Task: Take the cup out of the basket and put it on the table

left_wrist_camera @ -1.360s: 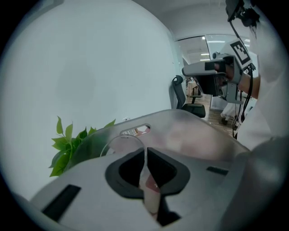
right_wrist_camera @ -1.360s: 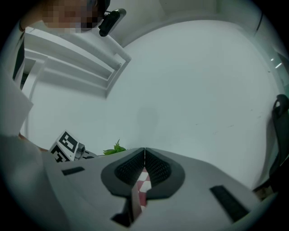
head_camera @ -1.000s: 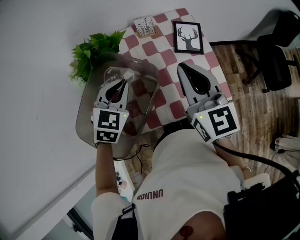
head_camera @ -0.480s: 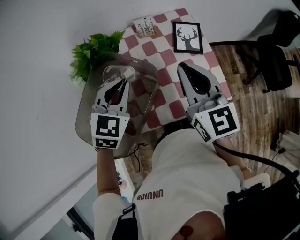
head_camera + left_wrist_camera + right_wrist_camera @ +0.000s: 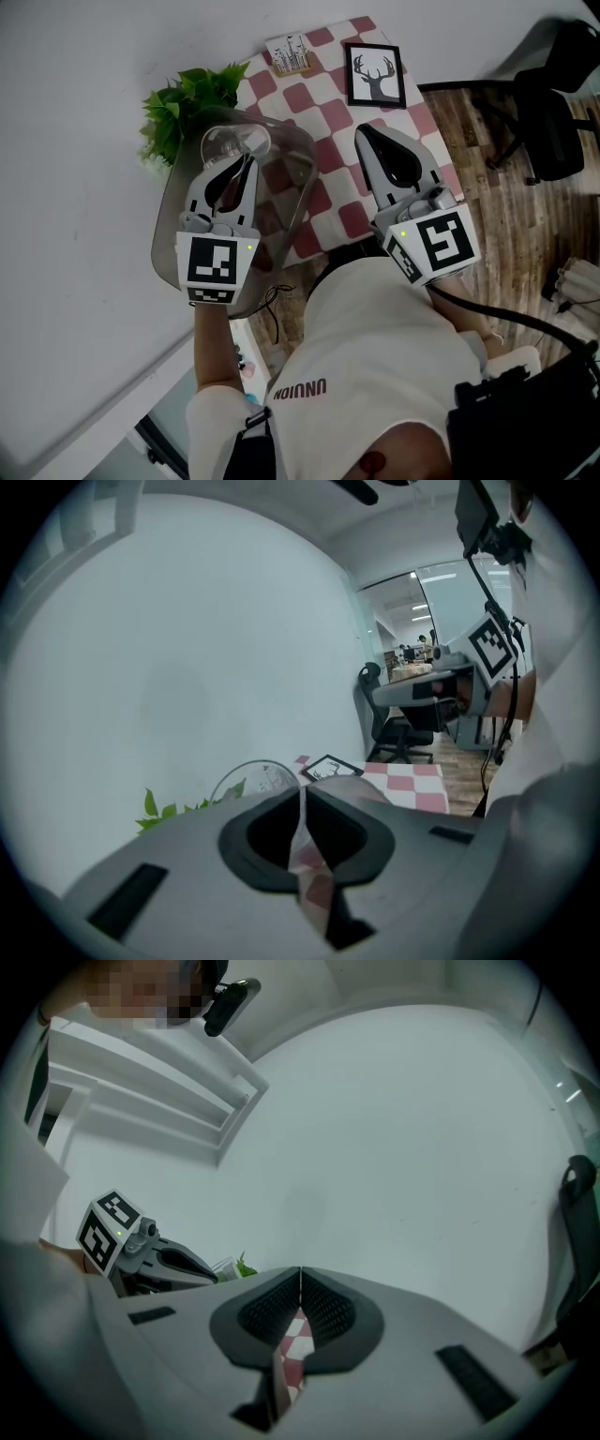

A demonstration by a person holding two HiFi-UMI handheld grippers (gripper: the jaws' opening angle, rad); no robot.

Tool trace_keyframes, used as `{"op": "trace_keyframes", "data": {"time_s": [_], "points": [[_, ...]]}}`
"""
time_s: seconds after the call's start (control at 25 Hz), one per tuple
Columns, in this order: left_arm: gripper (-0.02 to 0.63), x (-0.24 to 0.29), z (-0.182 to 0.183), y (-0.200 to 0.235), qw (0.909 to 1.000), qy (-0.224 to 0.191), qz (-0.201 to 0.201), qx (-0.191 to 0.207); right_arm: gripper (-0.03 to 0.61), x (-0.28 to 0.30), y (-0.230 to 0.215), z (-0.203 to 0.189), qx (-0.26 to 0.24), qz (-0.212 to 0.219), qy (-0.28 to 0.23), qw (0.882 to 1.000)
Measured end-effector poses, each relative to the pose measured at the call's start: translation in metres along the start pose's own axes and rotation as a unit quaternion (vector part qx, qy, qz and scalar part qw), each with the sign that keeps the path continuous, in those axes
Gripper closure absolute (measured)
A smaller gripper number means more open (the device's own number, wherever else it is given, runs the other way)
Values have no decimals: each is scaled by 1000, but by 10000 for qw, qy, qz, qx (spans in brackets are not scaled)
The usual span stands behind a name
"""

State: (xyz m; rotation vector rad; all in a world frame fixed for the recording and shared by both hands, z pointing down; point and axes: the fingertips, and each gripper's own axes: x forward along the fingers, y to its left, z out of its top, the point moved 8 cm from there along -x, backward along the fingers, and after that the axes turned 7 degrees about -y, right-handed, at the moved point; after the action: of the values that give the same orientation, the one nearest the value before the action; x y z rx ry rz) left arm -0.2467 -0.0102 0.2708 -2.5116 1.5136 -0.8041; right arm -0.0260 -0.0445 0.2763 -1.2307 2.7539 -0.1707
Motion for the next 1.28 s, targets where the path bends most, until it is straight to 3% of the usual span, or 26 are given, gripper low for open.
{"op": "trace_keyframes", "data": {"time_s": [1.28], "points": [[584, 2, 75, -18, 9942, -1049, -196, 121, 560, -11, -18, 9, 11, -296, -162, 9994]]}}
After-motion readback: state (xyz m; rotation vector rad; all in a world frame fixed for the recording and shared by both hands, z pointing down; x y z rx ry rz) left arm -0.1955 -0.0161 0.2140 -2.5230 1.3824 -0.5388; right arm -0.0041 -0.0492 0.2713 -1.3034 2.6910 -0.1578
